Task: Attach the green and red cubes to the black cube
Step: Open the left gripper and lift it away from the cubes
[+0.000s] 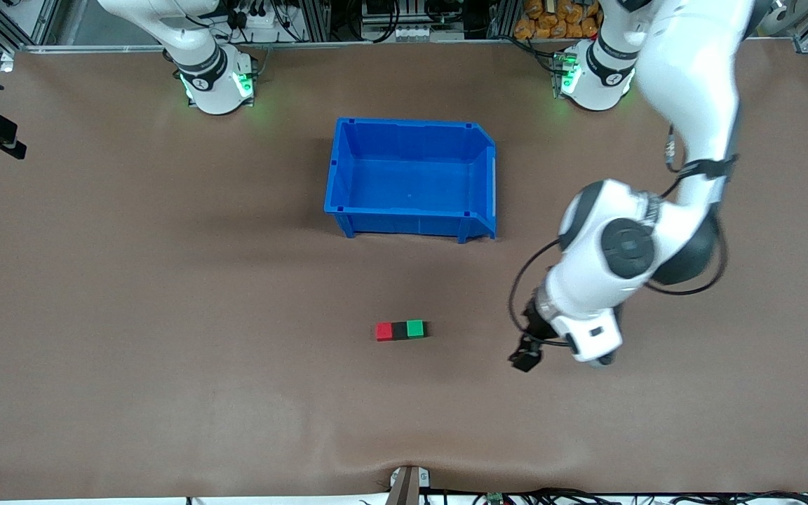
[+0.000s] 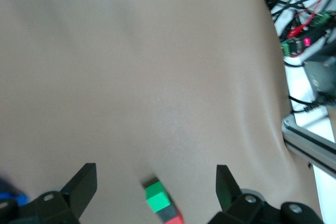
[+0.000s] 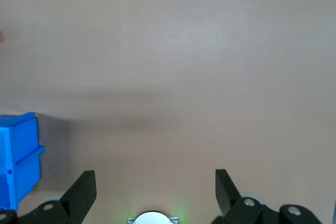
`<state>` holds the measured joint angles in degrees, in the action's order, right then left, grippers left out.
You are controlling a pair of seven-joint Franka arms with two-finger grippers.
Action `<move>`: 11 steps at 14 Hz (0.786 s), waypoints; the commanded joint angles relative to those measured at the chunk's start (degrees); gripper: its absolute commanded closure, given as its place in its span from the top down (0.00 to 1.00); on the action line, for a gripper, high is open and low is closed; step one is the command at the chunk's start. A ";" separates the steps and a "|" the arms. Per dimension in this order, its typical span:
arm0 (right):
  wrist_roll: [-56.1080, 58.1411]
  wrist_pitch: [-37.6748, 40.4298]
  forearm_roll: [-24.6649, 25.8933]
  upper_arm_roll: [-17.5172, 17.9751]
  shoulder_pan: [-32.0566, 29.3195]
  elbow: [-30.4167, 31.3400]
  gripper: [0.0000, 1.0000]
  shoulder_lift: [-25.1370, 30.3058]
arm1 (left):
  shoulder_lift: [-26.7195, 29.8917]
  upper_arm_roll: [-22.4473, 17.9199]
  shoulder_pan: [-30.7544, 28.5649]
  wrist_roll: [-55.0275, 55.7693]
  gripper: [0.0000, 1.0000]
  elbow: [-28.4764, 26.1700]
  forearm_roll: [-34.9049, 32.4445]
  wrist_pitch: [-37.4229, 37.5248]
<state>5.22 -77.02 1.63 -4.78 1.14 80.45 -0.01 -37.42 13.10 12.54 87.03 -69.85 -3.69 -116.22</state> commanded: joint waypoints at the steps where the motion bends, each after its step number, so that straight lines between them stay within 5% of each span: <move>1: 2.25 0.29 1.19 -0.14 0.09 -0.74 1.00 0.09 | 7.61 5.34 -7.68 -8.86 1.00 -7.58 -0.44 3.00; 6: 2.25 0.64 0.66 -0.14 0.18 -0.65 1.00 -0.08 | 15.06 7.56 -13.51 -26.17 1.00 -10.99 0.17 12.85; 11: 2.25 0.73 0.66 -0.14 0.01 -0.65 1.00 -0.08 | 26.23 -2.09 -9.38 -43.31 1.00 -22.07 3.78 13.21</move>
<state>6.67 -76.94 1.69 -4.84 1.17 80.44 -0.01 -17.35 14.94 1.28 49.54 -84.92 -1.47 -102.64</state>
